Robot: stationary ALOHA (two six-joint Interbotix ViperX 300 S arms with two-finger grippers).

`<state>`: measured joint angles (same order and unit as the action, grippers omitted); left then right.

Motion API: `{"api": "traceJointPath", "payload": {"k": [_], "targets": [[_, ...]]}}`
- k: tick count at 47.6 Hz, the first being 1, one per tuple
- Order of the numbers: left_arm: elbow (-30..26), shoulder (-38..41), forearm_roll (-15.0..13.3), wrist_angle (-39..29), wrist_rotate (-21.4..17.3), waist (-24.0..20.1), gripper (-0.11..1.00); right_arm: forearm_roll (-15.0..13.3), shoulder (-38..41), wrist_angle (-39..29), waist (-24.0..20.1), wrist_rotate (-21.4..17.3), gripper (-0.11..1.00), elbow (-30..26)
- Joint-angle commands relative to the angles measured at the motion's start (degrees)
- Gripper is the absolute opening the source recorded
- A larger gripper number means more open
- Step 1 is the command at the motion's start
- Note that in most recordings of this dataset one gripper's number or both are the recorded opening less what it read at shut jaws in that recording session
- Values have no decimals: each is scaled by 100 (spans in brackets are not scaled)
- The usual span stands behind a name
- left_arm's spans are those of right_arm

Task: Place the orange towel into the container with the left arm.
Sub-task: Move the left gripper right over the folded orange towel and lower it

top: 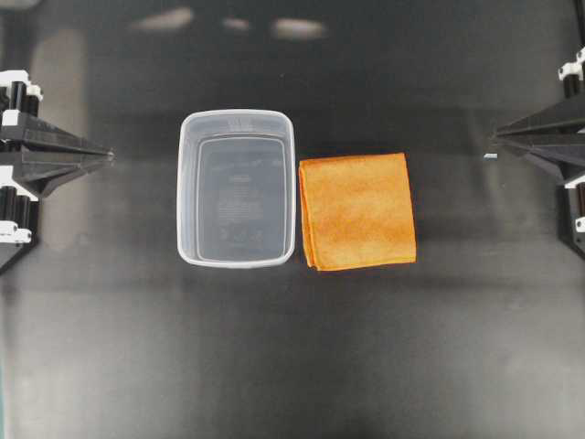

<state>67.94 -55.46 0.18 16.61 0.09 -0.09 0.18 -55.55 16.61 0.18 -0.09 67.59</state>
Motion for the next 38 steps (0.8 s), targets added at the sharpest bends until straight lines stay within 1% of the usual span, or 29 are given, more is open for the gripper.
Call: {"api": "traceJointPath", "payload": {"k": [1,2,5,11,17,22,28,31,34,38], "targets": [[-431,123,237,-246,79,0,6,62,62,44,-53,-97,1,-105],[-483,149,237,-352,79,0,6,79,53,26,-53,-97,1,-105],[-686,272,237,-686,79,0,0,123,53,-9,-53,-132,1,-105],[-1222,668,246,-1521,35,0,0,123,18,-97,-44,-229,1,-105],[-1793,1187,237,-2171,-26,9,0,123,-70,-299,-44,-246,1,-105],[-2338,1775,246,-2602,-53,9,0,123,-246,-677,0,-246,1,-114],[-2821,2514,237,-2900,-62,9,0,123,-563,-1195,9,-246,2,-141],[-3146,2953,246,-3085,-62,18,0,123,-729,-1362,0,-246,7,-114],[-3463,3313,246,-3305,-70,18,0,123,-888,-1503,9,-246,16,-114],[-3929,3779,246,-3674,-70,9,0,123,-1090,-1679,9,-237,34,-123]]}}
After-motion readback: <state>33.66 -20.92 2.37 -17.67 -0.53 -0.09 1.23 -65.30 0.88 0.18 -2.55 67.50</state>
